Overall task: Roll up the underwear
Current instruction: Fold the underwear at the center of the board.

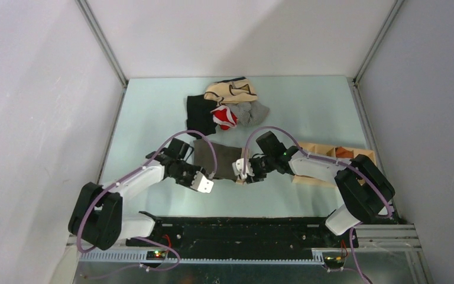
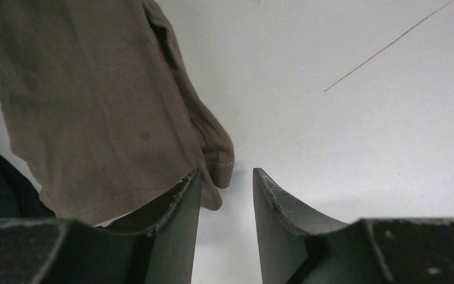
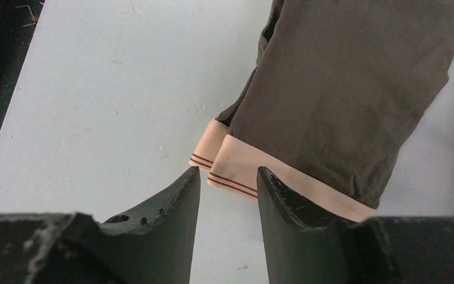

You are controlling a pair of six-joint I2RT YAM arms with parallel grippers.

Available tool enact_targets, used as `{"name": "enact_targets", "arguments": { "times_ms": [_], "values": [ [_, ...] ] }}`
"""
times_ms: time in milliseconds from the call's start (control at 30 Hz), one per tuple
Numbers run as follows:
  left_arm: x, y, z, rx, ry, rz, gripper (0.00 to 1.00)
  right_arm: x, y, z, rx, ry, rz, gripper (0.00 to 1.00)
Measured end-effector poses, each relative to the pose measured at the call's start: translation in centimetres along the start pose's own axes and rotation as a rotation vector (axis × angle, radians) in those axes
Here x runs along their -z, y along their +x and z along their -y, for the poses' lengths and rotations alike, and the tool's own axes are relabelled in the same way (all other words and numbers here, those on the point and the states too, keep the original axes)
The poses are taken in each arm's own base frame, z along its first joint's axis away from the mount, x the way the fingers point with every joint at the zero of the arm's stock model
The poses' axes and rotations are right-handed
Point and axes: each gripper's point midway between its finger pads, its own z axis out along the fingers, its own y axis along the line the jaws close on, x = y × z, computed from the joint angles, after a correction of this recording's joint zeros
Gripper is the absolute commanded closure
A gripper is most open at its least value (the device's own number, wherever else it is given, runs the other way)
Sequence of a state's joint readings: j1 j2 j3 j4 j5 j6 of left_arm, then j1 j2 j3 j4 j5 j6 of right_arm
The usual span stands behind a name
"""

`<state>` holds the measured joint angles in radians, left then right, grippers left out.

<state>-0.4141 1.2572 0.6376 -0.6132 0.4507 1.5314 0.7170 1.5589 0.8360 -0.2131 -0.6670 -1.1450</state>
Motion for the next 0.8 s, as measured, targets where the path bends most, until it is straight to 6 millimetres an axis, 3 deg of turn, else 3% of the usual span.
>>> {"name": "enact_targets", "arguments": {
  "times_ms": [300, 567, 800],
  "values": [
    [-1.3, 0.8, 1.2, -0.011, 0.077, -0.006, 0.73, -0.1, 0.1, -0.1, 0.006, -0.007, -0.002, 0.59],
    [-1.5, 1.1, 0.6, -0.048, 0.059, -0.021, 0.91, -0.6, 0.5, -1.7, 0.069, -0.074, -0.019, 0.6],
    [-1.7, 1.1, 0.6, -0.056, 0.054, -0.021, 0.96, -1.2, 0.4, -2.4, 0.102, -0.103, -0.018, 0.58]
  ]
}}
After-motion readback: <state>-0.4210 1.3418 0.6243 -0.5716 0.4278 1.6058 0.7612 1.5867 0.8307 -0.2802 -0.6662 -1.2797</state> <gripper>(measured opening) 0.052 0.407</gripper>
